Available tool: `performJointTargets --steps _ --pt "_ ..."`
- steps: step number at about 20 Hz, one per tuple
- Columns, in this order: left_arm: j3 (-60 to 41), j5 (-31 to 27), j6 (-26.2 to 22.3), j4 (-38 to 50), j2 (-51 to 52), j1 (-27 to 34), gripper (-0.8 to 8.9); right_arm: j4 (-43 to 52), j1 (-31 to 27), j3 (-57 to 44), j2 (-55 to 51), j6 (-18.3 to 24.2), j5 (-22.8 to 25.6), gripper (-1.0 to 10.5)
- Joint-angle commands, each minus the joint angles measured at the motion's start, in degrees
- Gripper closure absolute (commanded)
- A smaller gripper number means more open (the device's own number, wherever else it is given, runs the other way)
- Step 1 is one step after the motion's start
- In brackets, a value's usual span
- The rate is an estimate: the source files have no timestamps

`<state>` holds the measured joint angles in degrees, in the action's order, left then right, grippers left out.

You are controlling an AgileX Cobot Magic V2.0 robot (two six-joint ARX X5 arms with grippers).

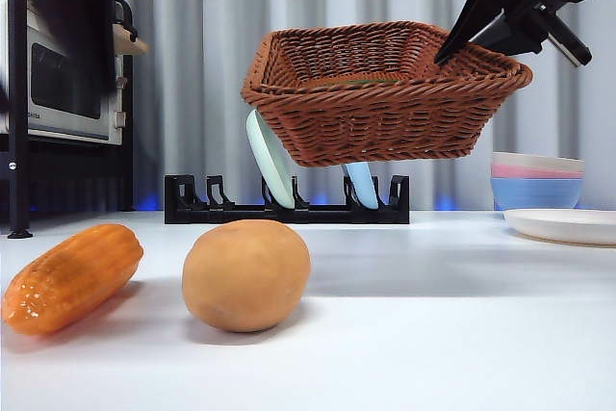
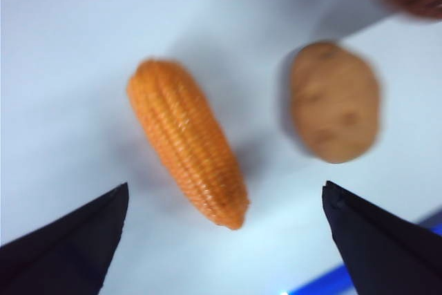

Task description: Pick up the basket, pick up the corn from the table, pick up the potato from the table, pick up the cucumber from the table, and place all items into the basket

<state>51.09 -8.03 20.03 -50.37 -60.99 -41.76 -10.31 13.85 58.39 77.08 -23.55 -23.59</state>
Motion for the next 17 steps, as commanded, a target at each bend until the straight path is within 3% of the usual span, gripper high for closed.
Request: performJointTargets --steps 1,8,9,12,15,17 --pt "-4.44 2.25 2.03 4.98 -2.64 3.23 3.46 1.33 -0.39 0.17 -0.26 -0.35 -0.42 9.6" --pt "-6.21 6.71 -2.25 18.45 -18.12 10.82 3.48 1.31 -1.42 0.17 -0.26 -0.37 -0.44 9.6" --pt "-6.21 6.71 -2.34 19.04 -19.32 11.02 3.9 1.31 -1.46 0.17 -0.26 -0.37 -0.44 9.6" --pt "-6.12 6.58 -5.73 19.45 -19.87 10.99 8.34 1.31 -1.46 0.17 -0.26 -0.37 -0.42 9.6" --pt "-5.03 10.47 -9.79 15.06 -17.2 10.99 8.21 1.31 -1.46 0.17 -0.26 -0.39 -0.39 9.6" --pt "-1.84 19.28 -16.24 6.78 -13.97 10.99 8.21 1.31 -1.46 0.17 -0.26 -0.37 -0.39 9.6"
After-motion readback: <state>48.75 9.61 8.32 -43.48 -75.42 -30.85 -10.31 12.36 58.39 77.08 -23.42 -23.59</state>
